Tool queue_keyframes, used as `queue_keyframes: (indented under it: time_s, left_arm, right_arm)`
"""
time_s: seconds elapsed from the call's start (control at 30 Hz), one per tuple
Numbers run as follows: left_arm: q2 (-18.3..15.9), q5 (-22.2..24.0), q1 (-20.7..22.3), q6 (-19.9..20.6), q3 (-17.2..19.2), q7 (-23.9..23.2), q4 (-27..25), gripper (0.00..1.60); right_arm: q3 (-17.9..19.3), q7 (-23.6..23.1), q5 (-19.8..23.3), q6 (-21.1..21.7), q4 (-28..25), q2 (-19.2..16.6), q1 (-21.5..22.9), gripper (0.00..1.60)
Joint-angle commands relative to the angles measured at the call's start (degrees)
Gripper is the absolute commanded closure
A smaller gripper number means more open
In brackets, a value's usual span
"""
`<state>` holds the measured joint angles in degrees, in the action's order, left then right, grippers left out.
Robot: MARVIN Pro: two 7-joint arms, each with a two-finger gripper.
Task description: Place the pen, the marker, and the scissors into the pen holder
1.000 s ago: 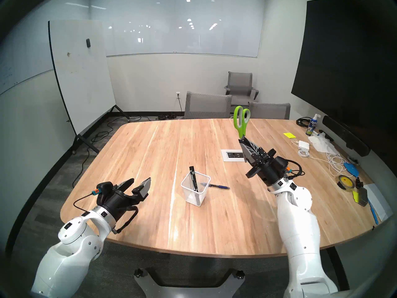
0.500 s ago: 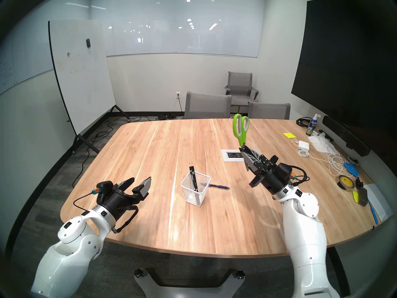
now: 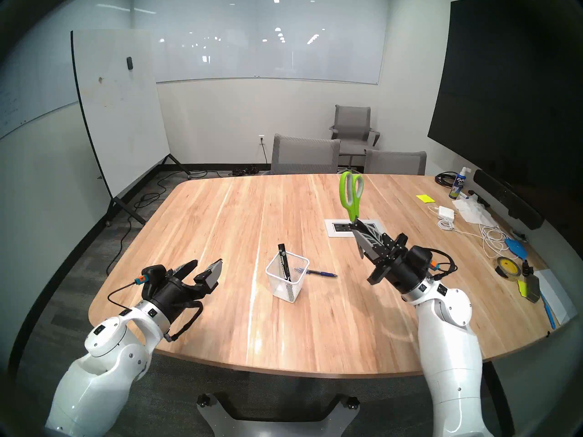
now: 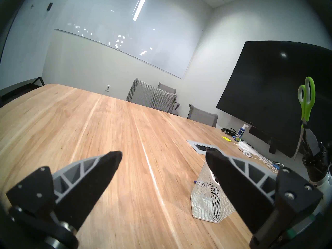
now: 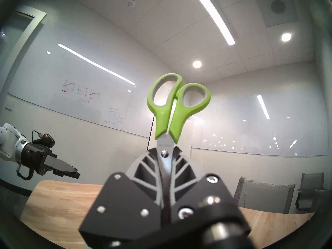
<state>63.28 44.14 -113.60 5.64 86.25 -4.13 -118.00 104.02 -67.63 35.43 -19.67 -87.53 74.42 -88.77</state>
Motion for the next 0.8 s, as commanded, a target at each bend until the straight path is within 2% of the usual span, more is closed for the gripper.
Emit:
queue_keyframes:
  time_s: [0.0, 0.77]
  left_arm:
    - [0.00, -0.10, 0.08, -0.20, 0.13, -0.01, -1.40, 0.00]
    - [0.05, -0.13, 0.08, -0.17, 0.16, -0.05, -1.40, 0.00]
  right_arm:
    - [-1.01, -0.74, 1.56, 0.22, 0.99, 0.93, 2.46, 1.60]
    - [-3.72, -4.09, 2.31, -0.52, 5.25, 2.62, 5.49, 1.60]
